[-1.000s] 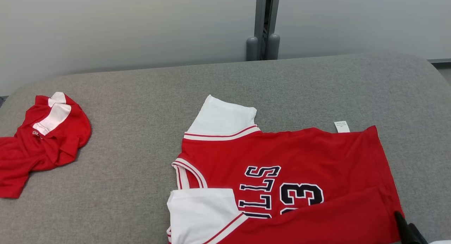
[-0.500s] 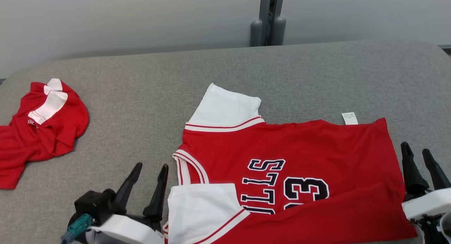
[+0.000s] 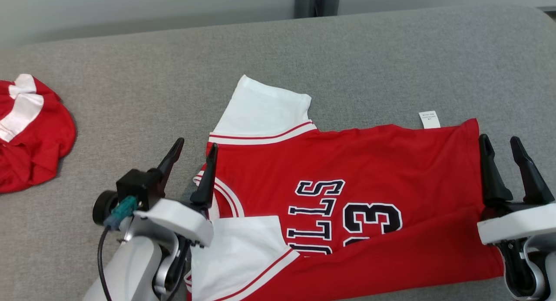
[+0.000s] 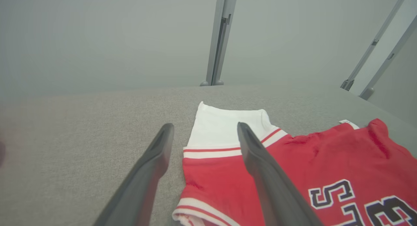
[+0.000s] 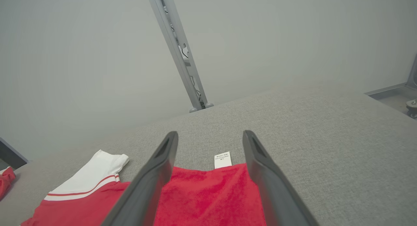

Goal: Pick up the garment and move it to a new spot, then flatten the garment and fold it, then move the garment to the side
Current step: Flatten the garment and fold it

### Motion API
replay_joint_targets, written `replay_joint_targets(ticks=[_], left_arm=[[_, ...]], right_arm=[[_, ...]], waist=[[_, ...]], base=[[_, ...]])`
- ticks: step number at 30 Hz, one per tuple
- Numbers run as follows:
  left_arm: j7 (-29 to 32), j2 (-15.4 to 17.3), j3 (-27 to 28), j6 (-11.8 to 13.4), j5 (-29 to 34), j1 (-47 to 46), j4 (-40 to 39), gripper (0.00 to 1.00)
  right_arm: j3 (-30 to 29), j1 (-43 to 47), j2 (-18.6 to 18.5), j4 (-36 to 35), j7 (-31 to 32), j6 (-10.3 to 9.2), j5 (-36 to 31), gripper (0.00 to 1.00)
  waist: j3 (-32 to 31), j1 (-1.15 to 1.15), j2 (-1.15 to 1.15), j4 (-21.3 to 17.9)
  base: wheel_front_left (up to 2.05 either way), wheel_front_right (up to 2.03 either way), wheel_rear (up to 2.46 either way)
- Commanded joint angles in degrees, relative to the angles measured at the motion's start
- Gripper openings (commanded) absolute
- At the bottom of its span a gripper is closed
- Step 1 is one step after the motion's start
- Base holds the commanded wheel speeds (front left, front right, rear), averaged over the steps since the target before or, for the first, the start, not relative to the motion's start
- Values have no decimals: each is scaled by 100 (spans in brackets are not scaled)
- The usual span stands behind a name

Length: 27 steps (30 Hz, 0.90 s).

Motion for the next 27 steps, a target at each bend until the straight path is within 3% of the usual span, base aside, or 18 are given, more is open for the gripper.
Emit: replay_joint_targets(ticks=[1, 16, 27], left_arm=[[25, 18, 2, -26, 59, -224, 81, 100], [779, 154, -269, -234, 654, -2814, 2255, 100], [867, 235, -543, -399, 955, -3880, 3718, 100]], right_arm=[[16, -99, -23, -47, -54, -2, -49, 100], [437, -670, 217, -581, -70, -2, -370, 100], [572, -634, 432, -556, -219, -2, -369, 100]], waist=[[181, 0, 0, -133], [1225, 0, 0, -936], [1442, 0, 0, -1270]], base=[[0, 0, 0], [0, 0, 0], [0, 0, 0]])
